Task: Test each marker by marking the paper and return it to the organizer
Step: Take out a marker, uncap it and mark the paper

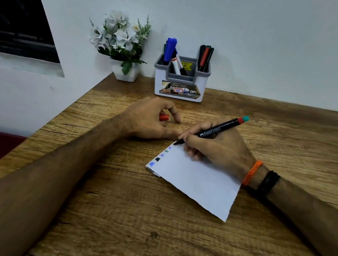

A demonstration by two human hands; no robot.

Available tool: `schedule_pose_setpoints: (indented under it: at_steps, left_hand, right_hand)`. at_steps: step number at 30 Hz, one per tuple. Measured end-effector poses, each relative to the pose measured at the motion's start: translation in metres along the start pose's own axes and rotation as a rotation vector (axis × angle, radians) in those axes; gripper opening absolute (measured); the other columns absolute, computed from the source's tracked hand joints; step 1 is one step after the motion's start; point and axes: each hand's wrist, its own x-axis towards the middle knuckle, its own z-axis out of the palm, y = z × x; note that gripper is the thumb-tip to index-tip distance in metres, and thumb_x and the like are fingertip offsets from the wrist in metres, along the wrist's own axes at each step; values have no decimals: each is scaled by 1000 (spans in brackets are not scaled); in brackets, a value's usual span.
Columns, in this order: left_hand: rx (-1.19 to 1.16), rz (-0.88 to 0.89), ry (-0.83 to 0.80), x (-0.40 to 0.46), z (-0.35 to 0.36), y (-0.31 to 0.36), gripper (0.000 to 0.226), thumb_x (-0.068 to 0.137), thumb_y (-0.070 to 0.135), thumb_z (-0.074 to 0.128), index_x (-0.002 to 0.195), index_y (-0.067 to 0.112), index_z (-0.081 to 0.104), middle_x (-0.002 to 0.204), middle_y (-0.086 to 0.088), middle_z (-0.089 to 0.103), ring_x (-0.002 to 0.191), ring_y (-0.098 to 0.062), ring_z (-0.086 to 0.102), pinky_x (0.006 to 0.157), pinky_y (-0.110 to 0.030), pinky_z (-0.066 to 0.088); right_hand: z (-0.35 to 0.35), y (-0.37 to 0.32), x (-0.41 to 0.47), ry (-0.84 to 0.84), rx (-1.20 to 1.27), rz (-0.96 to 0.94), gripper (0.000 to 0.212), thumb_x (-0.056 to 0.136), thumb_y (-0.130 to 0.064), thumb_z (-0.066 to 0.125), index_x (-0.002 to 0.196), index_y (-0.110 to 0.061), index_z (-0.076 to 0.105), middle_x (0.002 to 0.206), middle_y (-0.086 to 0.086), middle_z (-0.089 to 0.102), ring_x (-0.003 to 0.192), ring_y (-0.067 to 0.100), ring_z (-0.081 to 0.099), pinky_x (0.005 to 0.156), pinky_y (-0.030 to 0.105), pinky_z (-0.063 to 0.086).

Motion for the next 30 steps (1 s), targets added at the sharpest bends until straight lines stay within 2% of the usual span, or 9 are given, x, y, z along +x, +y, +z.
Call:
schedule_pose_setpoints:
  at_steps: [5, 12, 17, 22, 30]
  left_hand:
    - [-1, -3, -5, 0, 0, 1, 35, 68, 52, 79, 96, 35, 66, 102, 19, 60, 85, 5, 53, 86, -35, 52]
    - [12, 2, -4, 1, 0, 0, 36, 68, 53, 78, 97, 36, 66, 94, 24, 55, 82, 4, 51, 76, -28, 45]
    - [31, 4, -5, 1, 0, -1, 37, 67, 55, 77, 97, 36, 65, 105, 16, 59, 85, 3, 51, 83, -31, 47]
    - [36, -1, 4, 1, 0, -1, 37, 67, 54, 78, 96, 36, 66, 106, 17, 57, 91, -4, 54, 87, -34, 48]
    - [40, -4, 0, 2, 0, -1, 38, 66, 56, 78, 96, 37, 65, 110, 15, 60, 94, -5, 55, 88, -34, 49]
  right_hand:
    - [-1, 0, -1, 17, 12, -1, 7, 84, 0, 68, 84, 1, 75, 70, 20, 72, 54, 17, 65, 48, 20, 51]
    - [0, 1, 2, 27, -13, -28, 8, 83, 0, 68, 82, 1, 76, 68, 17, 73, 53, 15, 66, 48, 20, 51]
    - [0, 3, 2, 26, -37, -52, 8, 82, -1, 69, 81, -1, 76, 66, 15, 72, 53, 15, 66, 49, 22, 51]
    - [0, 2, 1, 10, -47, -63, 8, 81, -1, 69, 81, -2, 77, 66, 14, 72, 53, 15, 66, 49, 23, 51]
    - [-1, 4, 2, 12, -49, -63, 7, 81, -4, 70, 80, -2, 76, 65, 13, 72, 53, 14, 65, 48, 20, 48]
